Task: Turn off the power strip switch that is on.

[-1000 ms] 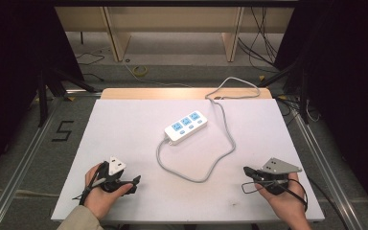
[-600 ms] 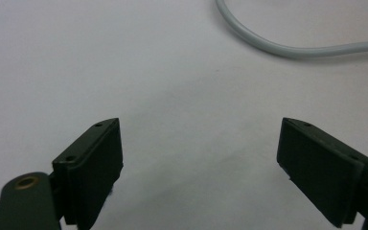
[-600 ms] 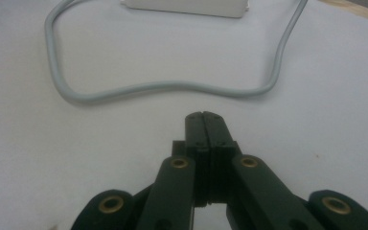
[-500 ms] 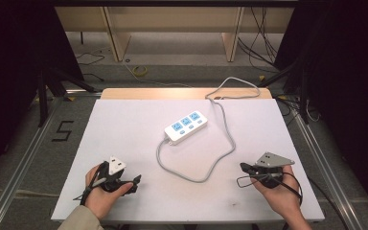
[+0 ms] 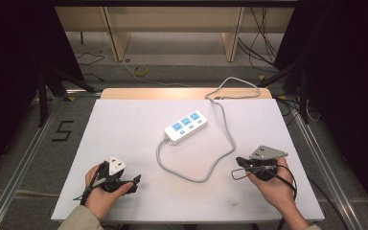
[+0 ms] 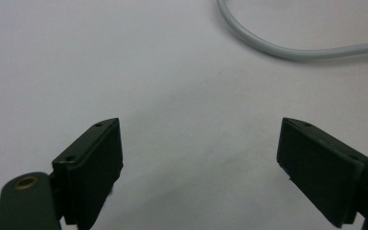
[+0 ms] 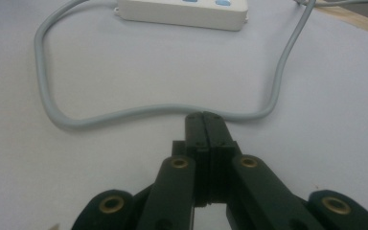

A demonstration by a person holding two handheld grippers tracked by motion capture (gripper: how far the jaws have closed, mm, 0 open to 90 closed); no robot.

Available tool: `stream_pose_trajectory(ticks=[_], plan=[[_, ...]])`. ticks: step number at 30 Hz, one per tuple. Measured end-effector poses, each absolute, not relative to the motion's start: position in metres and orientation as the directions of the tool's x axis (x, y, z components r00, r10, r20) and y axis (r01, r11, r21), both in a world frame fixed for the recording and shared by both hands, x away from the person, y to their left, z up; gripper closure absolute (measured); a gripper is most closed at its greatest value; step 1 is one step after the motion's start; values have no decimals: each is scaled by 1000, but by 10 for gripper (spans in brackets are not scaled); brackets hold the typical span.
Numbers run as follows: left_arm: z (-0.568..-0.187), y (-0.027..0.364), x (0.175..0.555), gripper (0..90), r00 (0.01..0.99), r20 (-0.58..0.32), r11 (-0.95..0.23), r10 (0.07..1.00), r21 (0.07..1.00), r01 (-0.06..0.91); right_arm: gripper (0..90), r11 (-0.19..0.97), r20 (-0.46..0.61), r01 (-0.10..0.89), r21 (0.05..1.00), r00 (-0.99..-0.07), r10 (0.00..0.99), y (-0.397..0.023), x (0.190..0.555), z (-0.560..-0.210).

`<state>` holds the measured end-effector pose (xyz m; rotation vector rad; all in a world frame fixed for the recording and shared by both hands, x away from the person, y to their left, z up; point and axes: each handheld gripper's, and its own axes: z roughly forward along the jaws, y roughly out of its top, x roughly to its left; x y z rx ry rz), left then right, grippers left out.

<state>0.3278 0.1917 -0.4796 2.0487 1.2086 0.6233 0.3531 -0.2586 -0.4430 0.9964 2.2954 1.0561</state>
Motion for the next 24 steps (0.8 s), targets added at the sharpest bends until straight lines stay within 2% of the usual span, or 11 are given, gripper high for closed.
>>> stream_pose_trajectory(ticks=[24], plan=[[-480, 190, 328, 158, 461, 77, -358, 884, 746, 562, 900, 480, -85, 443, 757, -662, 745, -244, 375, -438]])
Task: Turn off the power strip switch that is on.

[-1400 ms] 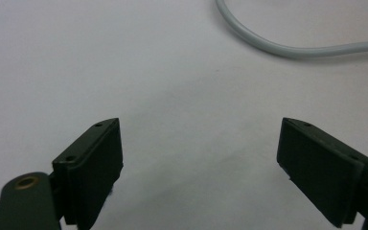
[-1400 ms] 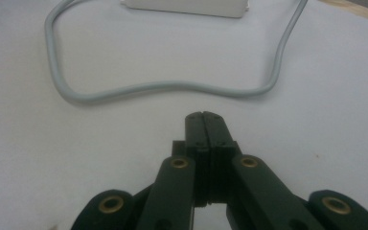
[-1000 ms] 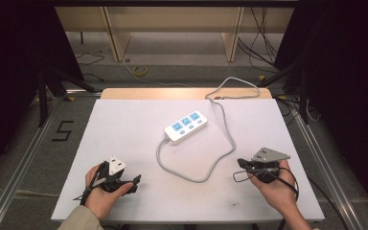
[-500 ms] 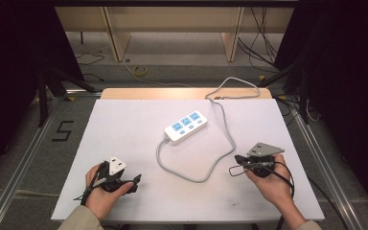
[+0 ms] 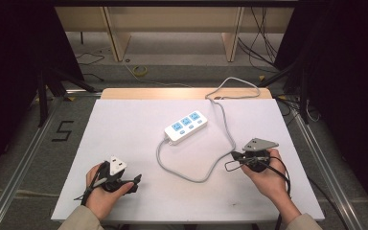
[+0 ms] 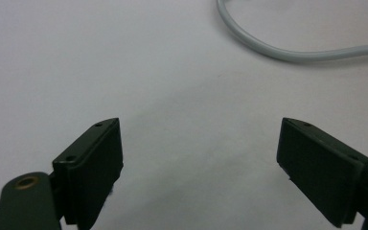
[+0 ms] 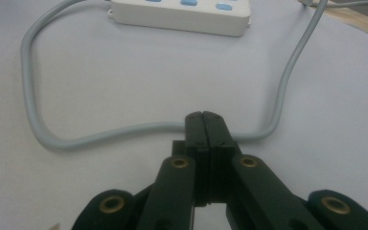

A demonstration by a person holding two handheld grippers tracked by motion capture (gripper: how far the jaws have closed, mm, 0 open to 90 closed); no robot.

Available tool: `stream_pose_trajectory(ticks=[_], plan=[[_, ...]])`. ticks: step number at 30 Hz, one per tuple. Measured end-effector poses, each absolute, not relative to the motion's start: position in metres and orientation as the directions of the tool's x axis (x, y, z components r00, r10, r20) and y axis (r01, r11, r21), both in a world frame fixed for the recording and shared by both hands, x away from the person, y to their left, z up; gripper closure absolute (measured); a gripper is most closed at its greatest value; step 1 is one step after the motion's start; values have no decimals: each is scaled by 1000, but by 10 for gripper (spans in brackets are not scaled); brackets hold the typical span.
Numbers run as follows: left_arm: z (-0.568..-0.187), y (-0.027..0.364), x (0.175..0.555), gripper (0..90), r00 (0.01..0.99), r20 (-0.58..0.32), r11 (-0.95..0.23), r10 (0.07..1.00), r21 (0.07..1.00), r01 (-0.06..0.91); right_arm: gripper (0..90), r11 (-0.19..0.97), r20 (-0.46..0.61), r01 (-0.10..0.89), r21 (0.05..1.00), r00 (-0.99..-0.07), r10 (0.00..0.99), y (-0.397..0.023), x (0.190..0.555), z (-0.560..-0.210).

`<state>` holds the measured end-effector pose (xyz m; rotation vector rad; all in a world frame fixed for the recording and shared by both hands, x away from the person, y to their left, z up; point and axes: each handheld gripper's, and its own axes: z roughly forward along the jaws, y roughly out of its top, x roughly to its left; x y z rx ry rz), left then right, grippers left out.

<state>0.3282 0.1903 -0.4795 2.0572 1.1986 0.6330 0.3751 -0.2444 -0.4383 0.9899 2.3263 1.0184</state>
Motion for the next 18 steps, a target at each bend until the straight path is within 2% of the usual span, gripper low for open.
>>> stream_pose_trajectory(ticks=[18], plan=[[-480, 189, 328, 158, 459, 77, -357, 885, 747, 561, 900, 489, -91, 440, 753, -667, 740, -233, 391, -434]])
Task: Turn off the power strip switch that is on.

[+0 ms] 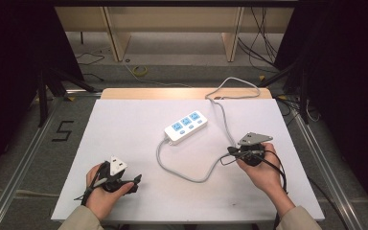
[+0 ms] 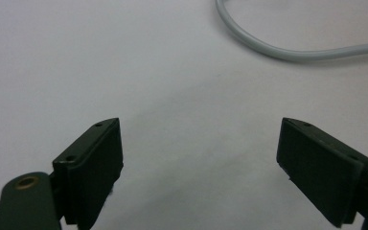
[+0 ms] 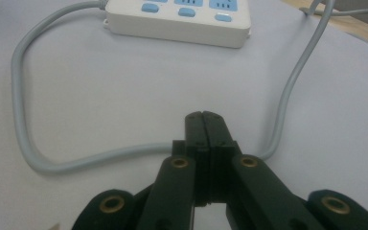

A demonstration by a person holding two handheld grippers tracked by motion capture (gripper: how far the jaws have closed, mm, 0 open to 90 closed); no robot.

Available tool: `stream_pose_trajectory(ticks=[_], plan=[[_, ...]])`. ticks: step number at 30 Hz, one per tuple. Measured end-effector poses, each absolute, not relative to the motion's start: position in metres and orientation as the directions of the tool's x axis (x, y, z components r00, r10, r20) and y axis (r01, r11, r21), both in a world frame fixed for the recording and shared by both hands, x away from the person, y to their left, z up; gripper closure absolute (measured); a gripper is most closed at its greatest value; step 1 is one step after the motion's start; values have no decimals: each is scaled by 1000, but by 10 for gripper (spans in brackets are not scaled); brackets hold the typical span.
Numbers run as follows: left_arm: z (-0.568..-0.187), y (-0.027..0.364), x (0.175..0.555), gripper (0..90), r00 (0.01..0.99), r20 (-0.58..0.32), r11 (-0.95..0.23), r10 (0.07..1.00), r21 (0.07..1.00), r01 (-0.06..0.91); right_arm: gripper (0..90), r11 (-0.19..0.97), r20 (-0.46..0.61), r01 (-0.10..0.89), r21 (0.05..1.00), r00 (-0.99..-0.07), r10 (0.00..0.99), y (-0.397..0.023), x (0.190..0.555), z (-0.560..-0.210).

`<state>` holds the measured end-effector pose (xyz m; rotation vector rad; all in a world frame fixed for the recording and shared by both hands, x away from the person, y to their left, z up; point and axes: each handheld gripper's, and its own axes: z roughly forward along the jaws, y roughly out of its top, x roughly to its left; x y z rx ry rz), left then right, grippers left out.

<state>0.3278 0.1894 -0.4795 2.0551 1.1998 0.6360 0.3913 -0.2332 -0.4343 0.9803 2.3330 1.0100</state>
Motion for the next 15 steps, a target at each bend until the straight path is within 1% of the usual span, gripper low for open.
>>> stream_pose_trajectory(ticks=[15], plan=[[-480, 189, 328, 159, 462, 77, -357, 883, 749, 558, 900, 494, -101, 439, 750, -662, 742, -221, 406, -430]])
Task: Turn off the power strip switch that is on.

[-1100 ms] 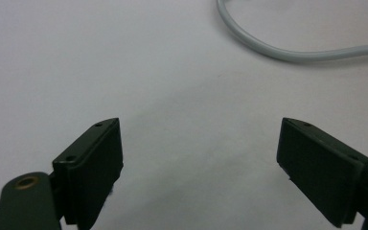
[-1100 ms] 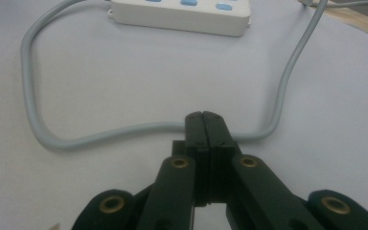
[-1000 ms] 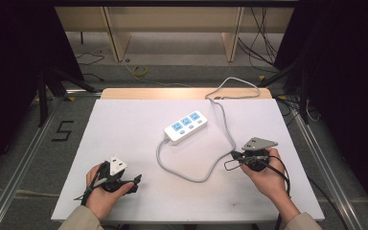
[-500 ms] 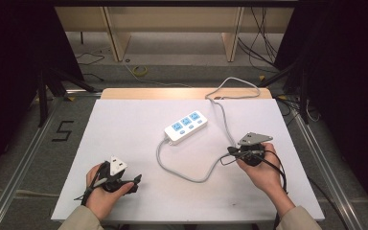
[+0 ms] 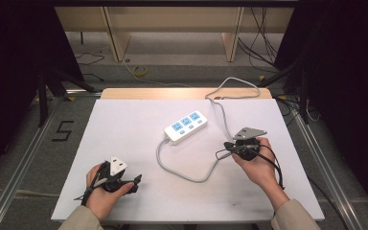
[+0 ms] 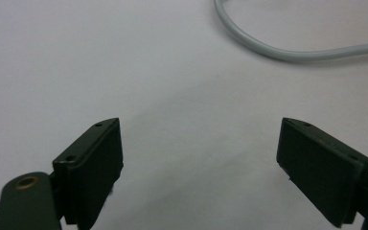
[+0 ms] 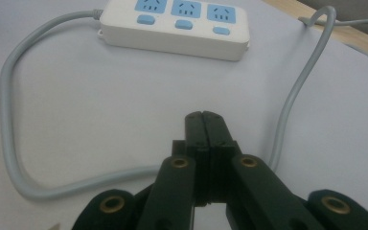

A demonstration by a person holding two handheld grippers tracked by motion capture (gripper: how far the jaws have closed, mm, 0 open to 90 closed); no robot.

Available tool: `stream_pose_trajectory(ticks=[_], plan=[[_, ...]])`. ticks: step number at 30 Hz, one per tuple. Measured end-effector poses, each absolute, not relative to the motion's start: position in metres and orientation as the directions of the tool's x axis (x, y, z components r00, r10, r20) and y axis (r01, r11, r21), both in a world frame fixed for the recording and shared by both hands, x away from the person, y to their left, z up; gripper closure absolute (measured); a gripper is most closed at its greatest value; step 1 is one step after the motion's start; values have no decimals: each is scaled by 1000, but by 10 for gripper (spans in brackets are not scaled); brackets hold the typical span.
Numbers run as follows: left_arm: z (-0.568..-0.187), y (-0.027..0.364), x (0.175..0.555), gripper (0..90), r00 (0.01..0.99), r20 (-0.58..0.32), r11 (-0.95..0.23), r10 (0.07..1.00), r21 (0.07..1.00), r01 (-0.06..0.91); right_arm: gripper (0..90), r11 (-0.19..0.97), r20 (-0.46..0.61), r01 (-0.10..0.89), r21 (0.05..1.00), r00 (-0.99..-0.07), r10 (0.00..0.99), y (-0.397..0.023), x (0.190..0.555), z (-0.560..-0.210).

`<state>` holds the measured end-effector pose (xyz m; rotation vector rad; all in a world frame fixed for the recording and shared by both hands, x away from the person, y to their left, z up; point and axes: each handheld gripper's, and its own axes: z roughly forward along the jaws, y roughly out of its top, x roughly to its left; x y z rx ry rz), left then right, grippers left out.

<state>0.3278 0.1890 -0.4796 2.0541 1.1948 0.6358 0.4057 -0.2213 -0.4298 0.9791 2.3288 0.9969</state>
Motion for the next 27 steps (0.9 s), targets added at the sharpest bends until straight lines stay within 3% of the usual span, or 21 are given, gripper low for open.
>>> stream_pose_trajectory(ticks=[27], plan=[[-479, 189, 328, 159, 466, 80, -363, 881, 747, 557, 900, 509, -109, 454, 731, -659, 745, -209, 432, -425]])
